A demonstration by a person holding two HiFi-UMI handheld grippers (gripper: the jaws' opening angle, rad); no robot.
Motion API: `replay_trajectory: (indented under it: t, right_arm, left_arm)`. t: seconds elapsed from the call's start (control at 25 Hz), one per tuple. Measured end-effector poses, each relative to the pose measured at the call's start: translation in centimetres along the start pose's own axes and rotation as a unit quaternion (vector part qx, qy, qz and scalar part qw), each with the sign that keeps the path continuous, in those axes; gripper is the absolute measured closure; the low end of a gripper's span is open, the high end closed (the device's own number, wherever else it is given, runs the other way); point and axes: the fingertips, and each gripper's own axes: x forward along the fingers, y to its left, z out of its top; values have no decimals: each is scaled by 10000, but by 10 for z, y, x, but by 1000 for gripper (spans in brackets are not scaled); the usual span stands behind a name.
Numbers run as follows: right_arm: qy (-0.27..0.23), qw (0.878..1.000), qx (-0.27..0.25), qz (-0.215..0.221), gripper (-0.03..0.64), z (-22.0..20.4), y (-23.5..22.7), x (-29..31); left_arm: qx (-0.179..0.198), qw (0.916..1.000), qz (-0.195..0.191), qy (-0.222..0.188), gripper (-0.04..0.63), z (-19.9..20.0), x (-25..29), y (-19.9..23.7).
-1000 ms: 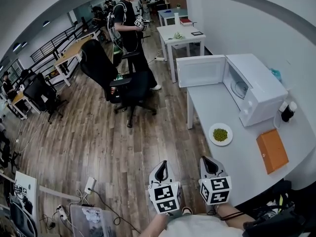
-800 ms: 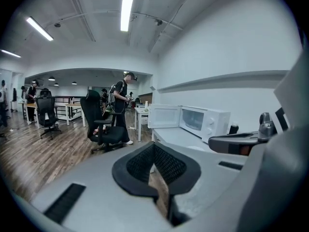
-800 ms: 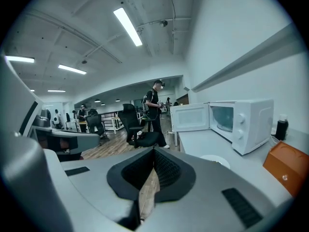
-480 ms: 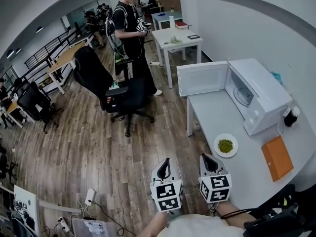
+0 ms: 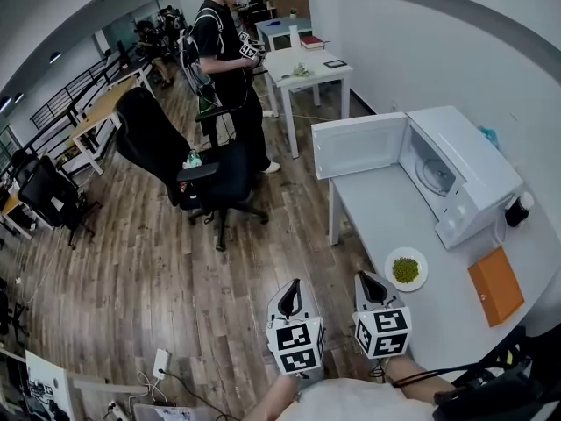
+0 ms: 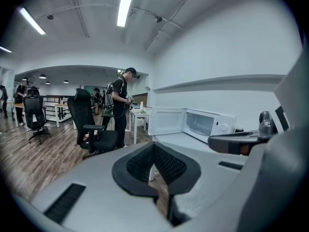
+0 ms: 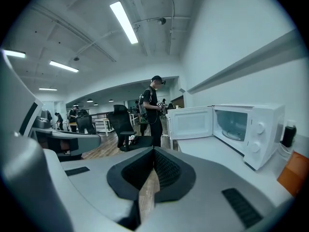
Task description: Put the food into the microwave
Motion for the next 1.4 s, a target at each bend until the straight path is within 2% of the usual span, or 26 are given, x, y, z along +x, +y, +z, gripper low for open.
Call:
replay_trajectory:
  t: [0.84, 1.4]
  right_arm:
    - [-182, 9984, 112, -516, 600, 38, 11, 109]
    - [-65, 9960, 178, -875, 600, 37, 7, 138]
  left_arm:
    - [102, 9992, -387, 17, 597, 37, 100, 75]
    - [52, 9982, -587, 91, 597, 39, 134, 99]
